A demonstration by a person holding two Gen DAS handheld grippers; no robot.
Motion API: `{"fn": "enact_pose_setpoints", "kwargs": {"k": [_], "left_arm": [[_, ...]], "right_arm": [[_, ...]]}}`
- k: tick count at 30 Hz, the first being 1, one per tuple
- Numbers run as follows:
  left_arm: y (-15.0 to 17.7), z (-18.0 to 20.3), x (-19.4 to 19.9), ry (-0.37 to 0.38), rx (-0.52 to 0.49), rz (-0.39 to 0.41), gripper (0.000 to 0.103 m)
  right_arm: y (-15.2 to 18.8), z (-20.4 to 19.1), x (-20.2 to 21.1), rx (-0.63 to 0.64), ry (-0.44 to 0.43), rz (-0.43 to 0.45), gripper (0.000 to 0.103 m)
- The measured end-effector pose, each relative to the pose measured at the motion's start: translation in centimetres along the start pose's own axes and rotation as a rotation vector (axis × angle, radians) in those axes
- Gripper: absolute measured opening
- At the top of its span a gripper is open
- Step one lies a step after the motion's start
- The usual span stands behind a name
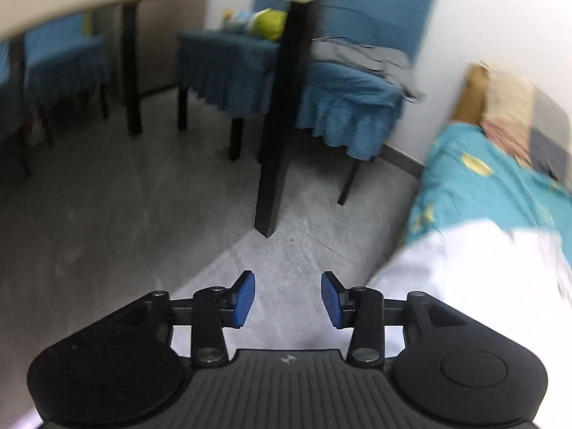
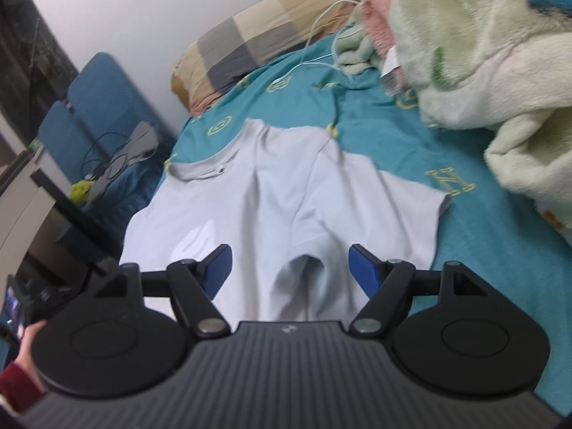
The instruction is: Fold clothes
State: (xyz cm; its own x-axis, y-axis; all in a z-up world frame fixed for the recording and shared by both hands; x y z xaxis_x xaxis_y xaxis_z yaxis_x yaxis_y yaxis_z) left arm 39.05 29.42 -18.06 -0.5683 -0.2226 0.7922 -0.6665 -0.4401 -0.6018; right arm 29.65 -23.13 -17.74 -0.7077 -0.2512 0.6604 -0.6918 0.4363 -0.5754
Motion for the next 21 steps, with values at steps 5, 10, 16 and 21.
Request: {"fn": "enact_pose_setpoints", "kwargs": {"k": [5, 10, 16, 21], "left_arm": [[5.0, 2.8, 9.3, 0.105, -0.131, 0.049, 0.061], [12.4, 5.1, 19.9, 0.272, -0.135, 0.027, 0.068], [21.3, 9.8, 25.2, 0.367, -0.227, -0.010, 0.073], [26.3, 13.2, 25.4, 0.383, -0.393, -0.026, 0.073]], "right_arm": [[-0.9, 1.4, 1.0, -0.061, 0.004, 0.018, 0.074], [-1.9, 3.2, 3.4, -0.131, 0.012, 0.055, 0.074], [-1.9, 5.7, 4.5, -0.176, 0.040, 0.027, 0.072], [-1.1, 6.9, 4.0, -0.224, 0.058, -0.025, 0.069]]}}
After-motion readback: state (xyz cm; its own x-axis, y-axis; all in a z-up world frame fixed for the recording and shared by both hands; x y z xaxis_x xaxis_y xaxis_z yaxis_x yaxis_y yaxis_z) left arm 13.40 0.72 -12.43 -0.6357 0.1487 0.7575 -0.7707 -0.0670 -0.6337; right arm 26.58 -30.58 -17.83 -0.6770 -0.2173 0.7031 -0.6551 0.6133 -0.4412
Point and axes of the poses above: each gripper's, at about its wrist camera, not at the fingertips, and x roughly against the way its jaws point, z to its right, y to its underside, the point moved 3 cm from there along -x, roughly the way its jaws point, and after that the axes turned 7 degrees about -z, right-handed, at the moved point
